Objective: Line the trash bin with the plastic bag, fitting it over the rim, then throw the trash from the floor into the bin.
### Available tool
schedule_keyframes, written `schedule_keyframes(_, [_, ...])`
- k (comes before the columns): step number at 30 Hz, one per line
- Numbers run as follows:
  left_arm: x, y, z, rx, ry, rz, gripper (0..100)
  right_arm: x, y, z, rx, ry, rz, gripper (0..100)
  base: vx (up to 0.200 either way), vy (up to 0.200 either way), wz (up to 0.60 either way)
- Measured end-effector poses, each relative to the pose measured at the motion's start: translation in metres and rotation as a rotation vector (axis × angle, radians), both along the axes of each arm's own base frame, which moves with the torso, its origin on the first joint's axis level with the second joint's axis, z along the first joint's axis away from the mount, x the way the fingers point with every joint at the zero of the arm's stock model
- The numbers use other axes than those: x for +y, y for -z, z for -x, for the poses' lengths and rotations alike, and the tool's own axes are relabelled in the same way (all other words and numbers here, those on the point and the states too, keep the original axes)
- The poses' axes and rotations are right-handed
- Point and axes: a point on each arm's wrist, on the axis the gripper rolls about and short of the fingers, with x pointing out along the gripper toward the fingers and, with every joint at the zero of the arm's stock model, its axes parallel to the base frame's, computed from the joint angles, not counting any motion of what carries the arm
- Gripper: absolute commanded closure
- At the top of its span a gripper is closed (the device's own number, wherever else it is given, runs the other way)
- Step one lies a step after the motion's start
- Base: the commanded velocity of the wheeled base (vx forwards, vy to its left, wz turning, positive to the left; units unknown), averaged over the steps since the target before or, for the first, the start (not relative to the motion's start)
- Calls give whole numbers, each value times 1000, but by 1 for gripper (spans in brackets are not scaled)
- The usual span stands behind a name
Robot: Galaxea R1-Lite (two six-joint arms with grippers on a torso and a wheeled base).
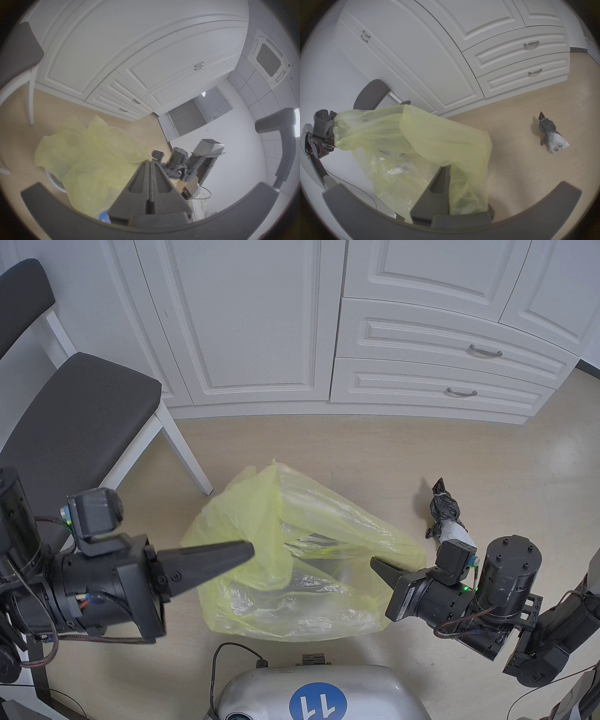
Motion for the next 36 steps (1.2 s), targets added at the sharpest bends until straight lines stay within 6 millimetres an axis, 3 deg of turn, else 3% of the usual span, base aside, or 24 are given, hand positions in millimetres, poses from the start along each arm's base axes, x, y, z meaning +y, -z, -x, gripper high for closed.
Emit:
schedule_keyframes(5, [-13,9,0,40,52,-26,100,-10,13,-10,46,-3,25,100,0,0,0])
schedule_keyframes(15, [-33,26,-19,98,58,-4,100,-27,29,-25,95,64,64,100,0,0,0])
schedule_keyframes(26, [-42,52,-49,100,5,15,100,-33,26,-36,65,102,36,100,0,0,0])
schedule_keyframes(36, [-49,66,-84,76,-83,216,100,-33,18,-43,-42,118,-46,100,0,0,0])
